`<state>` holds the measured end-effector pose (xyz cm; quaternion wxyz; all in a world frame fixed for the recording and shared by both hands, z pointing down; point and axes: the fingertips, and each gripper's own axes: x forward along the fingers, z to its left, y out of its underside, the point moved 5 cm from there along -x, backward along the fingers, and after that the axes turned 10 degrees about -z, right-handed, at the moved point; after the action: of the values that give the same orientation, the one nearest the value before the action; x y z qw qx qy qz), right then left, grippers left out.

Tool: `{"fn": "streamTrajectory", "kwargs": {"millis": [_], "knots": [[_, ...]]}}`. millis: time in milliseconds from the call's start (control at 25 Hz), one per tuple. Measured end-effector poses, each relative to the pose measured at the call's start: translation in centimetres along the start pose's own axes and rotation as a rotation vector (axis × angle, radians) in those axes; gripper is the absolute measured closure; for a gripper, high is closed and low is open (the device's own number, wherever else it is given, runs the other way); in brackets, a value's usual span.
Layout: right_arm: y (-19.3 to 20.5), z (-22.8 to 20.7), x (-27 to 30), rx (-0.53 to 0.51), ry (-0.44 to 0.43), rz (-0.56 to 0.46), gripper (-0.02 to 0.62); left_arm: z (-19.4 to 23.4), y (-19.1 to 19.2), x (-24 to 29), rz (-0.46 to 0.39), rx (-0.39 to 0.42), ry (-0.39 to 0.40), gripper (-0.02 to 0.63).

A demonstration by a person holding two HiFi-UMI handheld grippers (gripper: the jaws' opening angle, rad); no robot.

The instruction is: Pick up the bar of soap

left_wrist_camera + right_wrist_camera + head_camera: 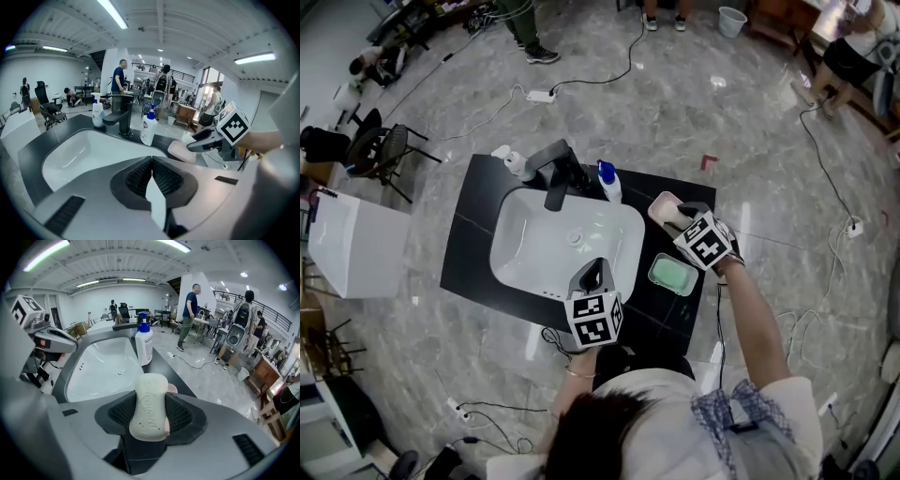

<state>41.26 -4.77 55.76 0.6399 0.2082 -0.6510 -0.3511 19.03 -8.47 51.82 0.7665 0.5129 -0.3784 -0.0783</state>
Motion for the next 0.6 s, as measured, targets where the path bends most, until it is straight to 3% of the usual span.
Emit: {"fn": "streamTrajectory", "kwargs": {"millis": [600], "knots": [[-5.0, 6.5, 0.8, -0.089, -0.105, -0.066, 0.394, 3.9, 1.1, -4.5, -0.056, -0.080, -0.140, 0.597]]}}
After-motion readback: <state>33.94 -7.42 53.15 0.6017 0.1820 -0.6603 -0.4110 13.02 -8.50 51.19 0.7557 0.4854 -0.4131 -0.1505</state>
